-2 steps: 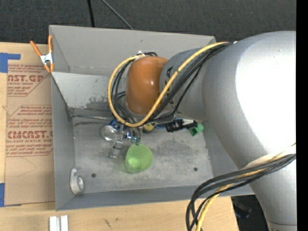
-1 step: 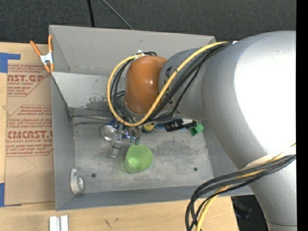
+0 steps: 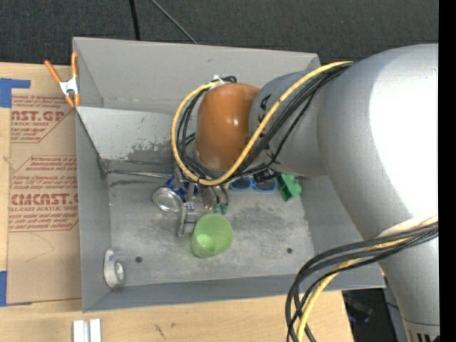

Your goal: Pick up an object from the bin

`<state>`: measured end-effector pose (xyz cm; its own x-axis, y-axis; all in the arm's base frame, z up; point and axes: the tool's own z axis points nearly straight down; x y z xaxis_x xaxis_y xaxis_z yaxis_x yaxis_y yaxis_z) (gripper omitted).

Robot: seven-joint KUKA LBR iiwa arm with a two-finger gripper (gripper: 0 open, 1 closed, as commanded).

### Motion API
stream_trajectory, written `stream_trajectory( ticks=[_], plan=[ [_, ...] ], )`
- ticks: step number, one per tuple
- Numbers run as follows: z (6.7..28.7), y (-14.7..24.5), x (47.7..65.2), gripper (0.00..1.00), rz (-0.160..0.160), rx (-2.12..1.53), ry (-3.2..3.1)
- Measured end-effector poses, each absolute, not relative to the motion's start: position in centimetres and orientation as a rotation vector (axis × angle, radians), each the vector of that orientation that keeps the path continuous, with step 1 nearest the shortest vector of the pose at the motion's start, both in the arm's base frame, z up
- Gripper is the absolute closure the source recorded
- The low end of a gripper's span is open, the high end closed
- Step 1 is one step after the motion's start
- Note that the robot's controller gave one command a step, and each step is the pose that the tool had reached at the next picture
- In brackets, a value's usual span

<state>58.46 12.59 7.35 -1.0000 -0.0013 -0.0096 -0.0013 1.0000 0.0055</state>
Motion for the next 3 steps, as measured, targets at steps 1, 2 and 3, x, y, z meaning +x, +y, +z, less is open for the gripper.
stream_trajectory(
  ticks=[1,2,3],
  plan=[
    [7.5,12.8,58.5,0.00,0.013,-0.004,3.129],
    [7.7,12.7,58.7,1.00,0.013,-0.001,3.125],
    [15.0,12.8,58.9,1.00,0.004,-0.002,3.133]
  ],
)
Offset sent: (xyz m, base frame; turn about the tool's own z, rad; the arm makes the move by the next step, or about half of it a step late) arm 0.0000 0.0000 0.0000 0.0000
